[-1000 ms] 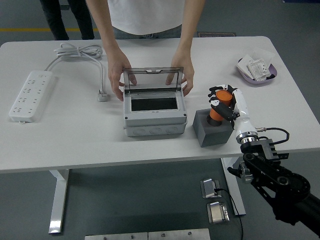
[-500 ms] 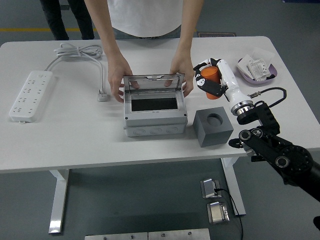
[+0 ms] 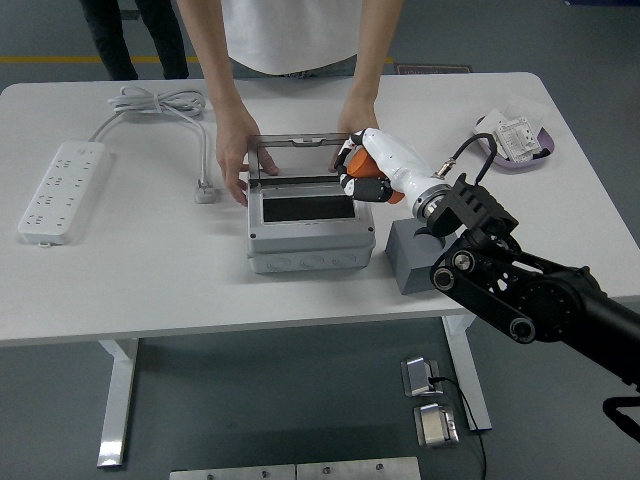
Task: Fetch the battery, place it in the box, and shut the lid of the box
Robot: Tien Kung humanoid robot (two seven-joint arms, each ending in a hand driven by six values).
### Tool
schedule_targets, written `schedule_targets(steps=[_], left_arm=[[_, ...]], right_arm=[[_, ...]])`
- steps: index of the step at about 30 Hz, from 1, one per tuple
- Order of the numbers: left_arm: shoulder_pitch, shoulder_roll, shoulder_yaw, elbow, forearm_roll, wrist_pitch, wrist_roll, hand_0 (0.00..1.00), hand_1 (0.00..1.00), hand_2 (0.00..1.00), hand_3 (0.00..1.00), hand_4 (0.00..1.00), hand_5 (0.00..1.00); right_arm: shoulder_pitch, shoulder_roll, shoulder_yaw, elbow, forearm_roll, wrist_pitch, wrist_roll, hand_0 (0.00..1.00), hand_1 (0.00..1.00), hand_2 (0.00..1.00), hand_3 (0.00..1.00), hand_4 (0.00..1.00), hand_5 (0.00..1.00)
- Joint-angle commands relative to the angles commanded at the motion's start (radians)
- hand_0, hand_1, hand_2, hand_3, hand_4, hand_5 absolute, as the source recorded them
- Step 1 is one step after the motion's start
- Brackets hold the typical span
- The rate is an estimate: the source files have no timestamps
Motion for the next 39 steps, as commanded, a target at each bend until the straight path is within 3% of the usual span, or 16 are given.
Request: schedule_targets(steps=[5,11,26,39], left_arm=[[-0.004,0.003,0.007,-0.001,-0.006,-0.001,0.001,0.61,0.693,0.624,0.65,0.695,0.149],[-0.007,0.006,0.02,-0.001,-0.016,-0.001,0.002,0.609,0.693,0.624,0.65,0.695,0.15],[-0.016,0.01,0.044,-0.001,-0.028,-0.001,0.003,0.61,0.693,0.622,0.65,0.69,0.145],[-0.024,0.015,0.035,-0.003,-0.009,-0.001,0.003,0.61,0.693,0.621,0.649,0.688,0.144]], right_arm=[[0.032,0.035,-0.067,-0.002,-0.092,0.021,-0.03,0.209,0.214,0.352,0.273,0.002,0.002],[0.068,0.076,-0.13,-0.046,-0.092,0.009,-0.014,0.215,0.214,0.35,0.272,0.002,0.002],[0.174,0.147,-0.262,-0.211,-0.008,-0.104,0.079,0.218,0.221,0.349,0.271,0.002,0.002],[0.171,0.166,-0.32,-0.287,0.048,-0.171,0.132,0.228,0.231,0.356,0.274,0.002,0.002]])
